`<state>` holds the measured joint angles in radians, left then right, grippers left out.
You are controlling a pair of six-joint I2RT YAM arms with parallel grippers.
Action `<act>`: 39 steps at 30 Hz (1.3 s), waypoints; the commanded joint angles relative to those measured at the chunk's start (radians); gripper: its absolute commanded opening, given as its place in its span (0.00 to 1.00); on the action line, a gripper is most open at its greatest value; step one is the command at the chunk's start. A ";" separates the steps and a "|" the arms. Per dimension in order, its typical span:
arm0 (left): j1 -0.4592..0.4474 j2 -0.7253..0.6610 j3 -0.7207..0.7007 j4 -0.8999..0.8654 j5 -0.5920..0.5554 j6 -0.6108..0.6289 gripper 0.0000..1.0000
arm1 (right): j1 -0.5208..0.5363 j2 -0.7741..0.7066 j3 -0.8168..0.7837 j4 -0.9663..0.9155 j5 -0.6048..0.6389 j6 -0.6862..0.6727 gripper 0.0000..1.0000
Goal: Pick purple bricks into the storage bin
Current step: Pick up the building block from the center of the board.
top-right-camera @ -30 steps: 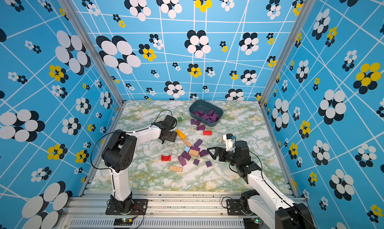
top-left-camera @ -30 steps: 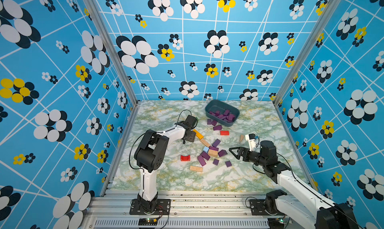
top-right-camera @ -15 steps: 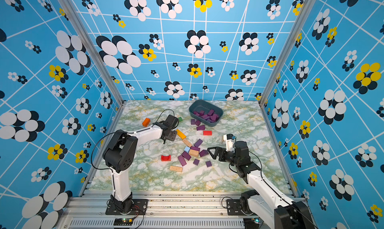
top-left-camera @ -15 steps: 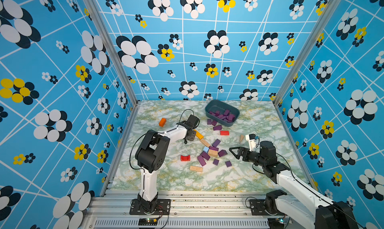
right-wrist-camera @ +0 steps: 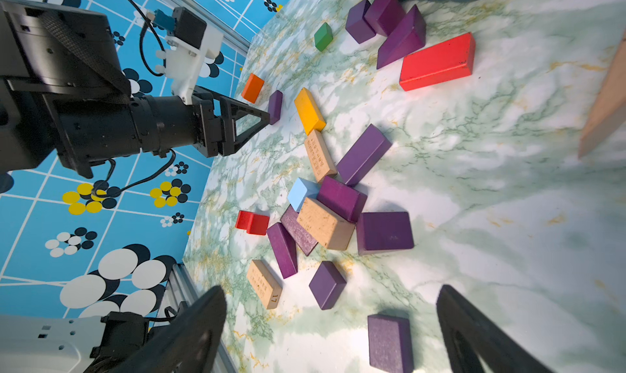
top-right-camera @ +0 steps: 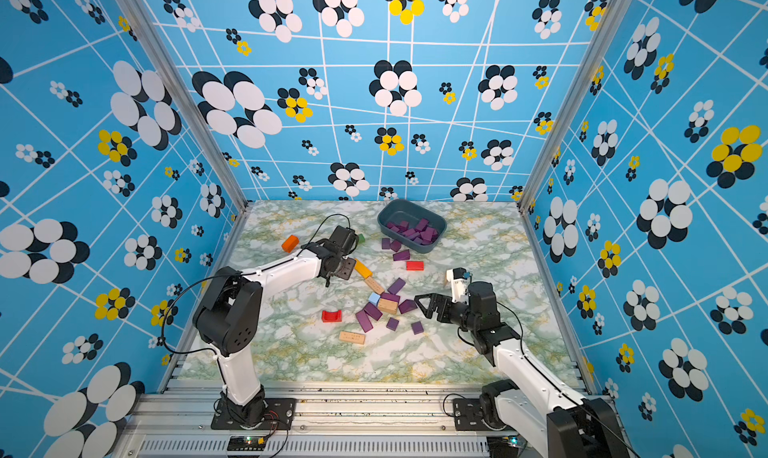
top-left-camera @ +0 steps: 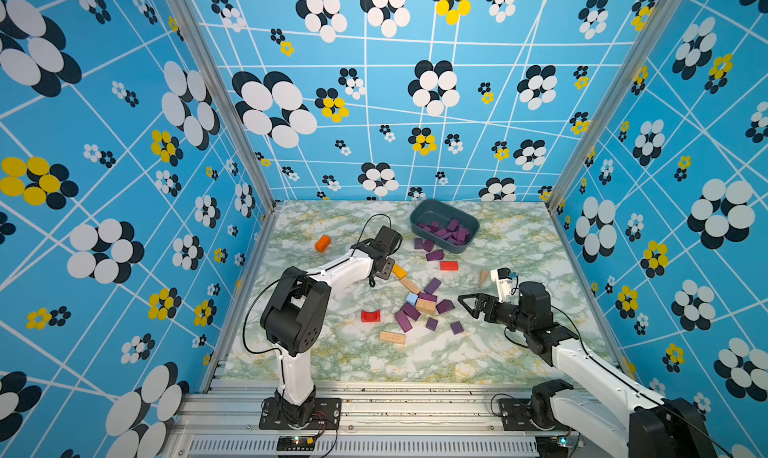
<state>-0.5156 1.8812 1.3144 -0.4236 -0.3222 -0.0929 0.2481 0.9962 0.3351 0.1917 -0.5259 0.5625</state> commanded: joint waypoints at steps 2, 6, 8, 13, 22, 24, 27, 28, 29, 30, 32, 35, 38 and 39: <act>0.044 0.066 0.068 -0.055 0.013 -0.036 0.66 | 0.005 0.009 -0.011 0.019 0.012 0.002 0.99; 0.069 0.112 0.097 -0.070 0.023 -0.067 0.65 | 0.004 0.009 -0.013 0.018 0.015 -0.001 0.99; 0.073 0.124 0.098 -0.062 0.017 -0.084 0.65 | 0.005 0.010 -0.013 0.018 0.017 -0.003 0.99; 0.092 0.156 0.111 -0.062 0.016 -0.121 0.64 | 0.005 0.011 -0.019 0.046 -0.005 0.001 0.99; 0.134 0.199 0.136 -0.063 0.022 -0.169 0.63 | 0.005 0.017 -0.029 0.075 -0.017 0.011 0.99; 0.140 0.209 0.143 -0.060 0.030 -0.172 0.63 | 0.005 0.023 -0.028 0.075 -0.017 0.013 0.99; 0.149 0.236 0.166 -0.065 0.044 -0.173 0.58 | 0.006 0.033 -0.027 0.079 -0.019 0.016 0.99; 0.150 0.246 0.174 -0.067 0.047 -0.173 0.56 | 0.006 0.035 -0.027 0.080 -0.019 0.018 0.99; 0.150 0.252 0.178 -0.064 0.050 -0.170 0.54 | 0.006 0.036 -0.026 0.079 -0.016 0.019 0.99; 0.151 0.257 0.176 -0.053 0.056 -0.164 0.54 | 0.005 0.036 -0.026 0.078 -0.011 0.019 0.99; 0.151 0.259 0.168 -0.029 0.059 -0.156 0.48 | 0.006 0.030 -0.030 0.072 0.001 0.017 0.99; 0.153 0.270 0.173 -0.016 0.057 -0.145 0.37 | 0.006 0.024 -0.031 0.068 0.010 0.013 0.99; 0.153 0.279 0.179 -0.011 0.063 -0.121 0.29 | 0.005 0.017 -0.035 0.066 0.019 0.011 0.99; 0.150 0.272 0.169 0.002 0.071 -0.108 0.27 | 0.005 0.011 -0.037 0.068 0.024 0.011 0.99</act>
<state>-0.3721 2.1174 1.4853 -0.4179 -0.2771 -0.2340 0.2481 1.0256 0.3180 0.2455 -0.5251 0.5659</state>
